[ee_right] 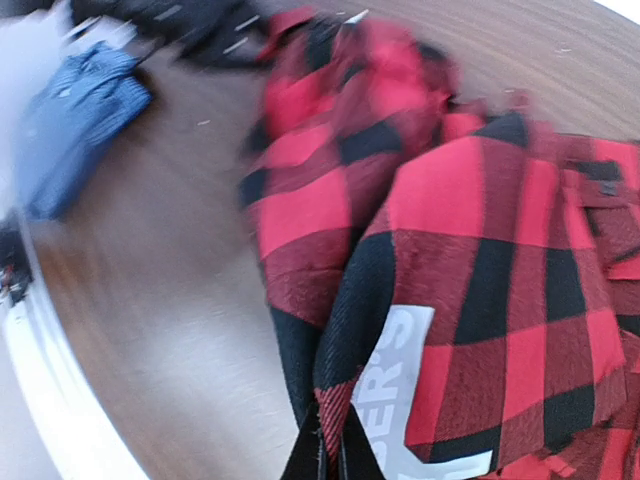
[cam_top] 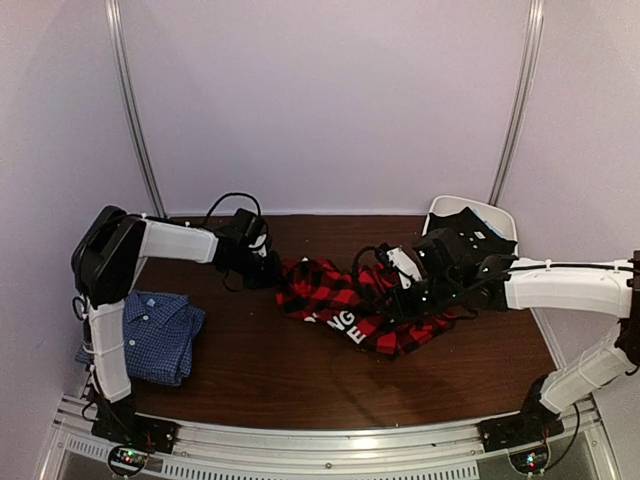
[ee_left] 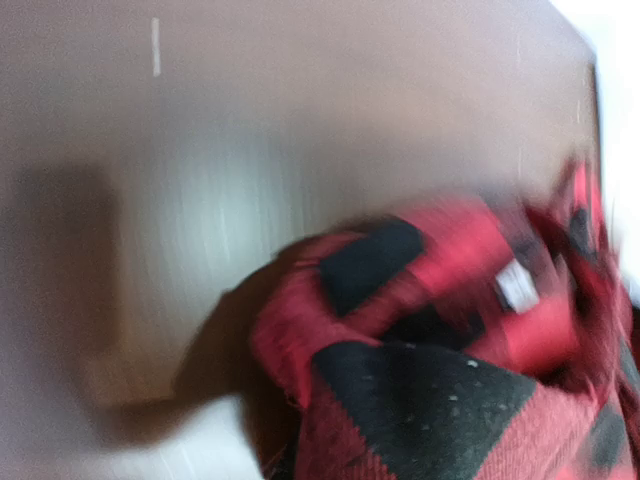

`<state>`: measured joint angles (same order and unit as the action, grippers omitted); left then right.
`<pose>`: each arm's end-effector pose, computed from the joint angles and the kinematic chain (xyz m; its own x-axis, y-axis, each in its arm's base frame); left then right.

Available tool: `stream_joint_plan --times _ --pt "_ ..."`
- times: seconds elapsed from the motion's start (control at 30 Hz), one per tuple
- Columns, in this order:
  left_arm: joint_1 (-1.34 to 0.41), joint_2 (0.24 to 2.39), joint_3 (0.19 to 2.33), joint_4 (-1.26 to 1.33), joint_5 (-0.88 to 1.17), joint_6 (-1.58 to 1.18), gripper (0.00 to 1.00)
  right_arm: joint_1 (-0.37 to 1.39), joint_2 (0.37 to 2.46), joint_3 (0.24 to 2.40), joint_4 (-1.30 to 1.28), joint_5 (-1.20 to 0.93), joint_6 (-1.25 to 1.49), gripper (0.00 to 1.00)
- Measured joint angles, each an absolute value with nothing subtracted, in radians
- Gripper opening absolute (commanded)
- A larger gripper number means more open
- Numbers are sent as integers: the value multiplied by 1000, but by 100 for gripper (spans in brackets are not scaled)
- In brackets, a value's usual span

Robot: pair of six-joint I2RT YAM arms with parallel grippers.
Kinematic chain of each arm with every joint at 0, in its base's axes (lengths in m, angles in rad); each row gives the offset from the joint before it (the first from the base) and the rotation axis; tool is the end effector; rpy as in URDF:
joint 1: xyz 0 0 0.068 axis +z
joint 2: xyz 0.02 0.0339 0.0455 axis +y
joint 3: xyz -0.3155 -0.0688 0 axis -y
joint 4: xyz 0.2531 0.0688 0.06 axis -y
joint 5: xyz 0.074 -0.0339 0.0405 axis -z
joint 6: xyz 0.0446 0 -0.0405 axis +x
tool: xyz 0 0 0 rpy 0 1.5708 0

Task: Fold and stack the long sleeve shirts
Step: Move the crumpled shirt to the center of the board.

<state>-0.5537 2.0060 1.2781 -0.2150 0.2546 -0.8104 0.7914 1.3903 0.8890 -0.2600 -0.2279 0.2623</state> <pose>0.3775 -0.2466 0.1812 -0.9343 -0.2468 -0.2572 -0.0613 0.8220 -0.5661 0.2031 0.2199 0.2738 -0.6778 -0.3266 -0.6588 -0.6545 0.6761 0.3383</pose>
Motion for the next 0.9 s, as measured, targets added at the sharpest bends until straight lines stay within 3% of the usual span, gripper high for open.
stream_joint_plan --times 0.1,0.23,0.33,0.43,0.63,0.73,0.8,0.9 --pt "-493 2133 1472 -227 271 -775 5 865 1364 876 -247 -276 321 0" --pt "-447 2326 1781 -261 360 -736 14 960 1421 904 -157 -324 395 0" --pt "-449 2451 1996 -311 410 -714 30 984 1555 1010 -86 -354 437 0" --pt "-448 2530 2144 -337 439 -694 59 984 1724 1165 -54 -390 467 0" --pt "-385 2492 2125 -375 445 -672 85 955 1998 1402 24 -505 532 2" --pt "-333 2407 2040 -387 431 -654 87 936 2105 1511 25 -542 551 17" --pt "-301 2329 1969 -392 421 -644 88 928 2148 1567 22 -557 556 36" --pt "-270 2210 1869 -389 407 -635 88 920 2160 1605 10 -569 564 56"
